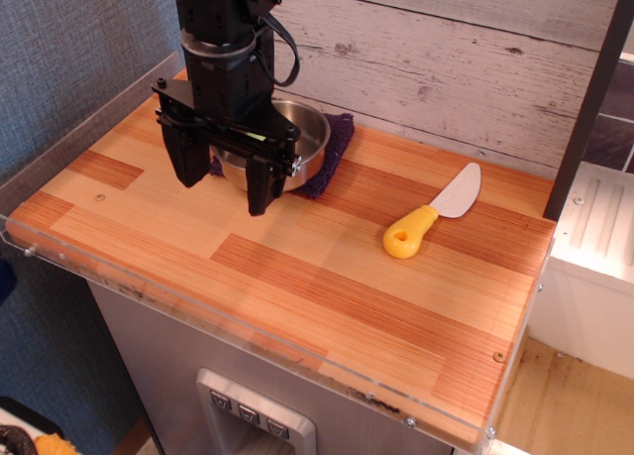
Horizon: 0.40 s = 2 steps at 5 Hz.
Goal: Move green pear from bowl to the left center of counter
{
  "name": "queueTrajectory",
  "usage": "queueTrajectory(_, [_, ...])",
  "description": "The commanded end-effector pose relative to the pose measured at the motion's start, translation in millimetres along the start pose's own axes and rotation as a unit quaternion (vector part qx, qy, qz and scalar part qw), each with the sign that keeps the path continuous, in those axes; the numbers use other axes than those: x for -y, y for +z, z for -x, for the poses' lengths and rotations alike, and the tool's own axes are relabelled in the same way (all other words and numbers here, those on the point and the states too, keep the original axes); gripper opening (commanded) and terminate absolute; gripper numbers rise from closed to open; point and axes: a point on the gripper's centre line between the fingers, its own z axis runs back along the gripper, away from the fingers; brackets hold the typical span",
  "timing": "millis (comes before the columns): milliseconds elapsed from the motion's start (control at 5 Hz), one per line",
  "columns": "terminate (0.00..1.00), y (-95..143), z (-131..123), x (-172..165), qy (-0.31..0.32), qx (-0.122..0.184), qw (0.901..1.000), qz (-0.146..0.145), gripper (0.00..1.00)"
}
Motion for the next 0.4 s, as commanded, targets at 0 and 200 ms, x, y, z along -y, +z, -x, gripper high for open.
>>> queueTrajectory(0, [0.0,0.0,0.0,0.0,0.0,0.0,1.0,0.0,1.0])
queueTrajectory(200, [0.0,2.7,-15.2,-5.2,0.009,0.007,0.9999,0.002,1.0])
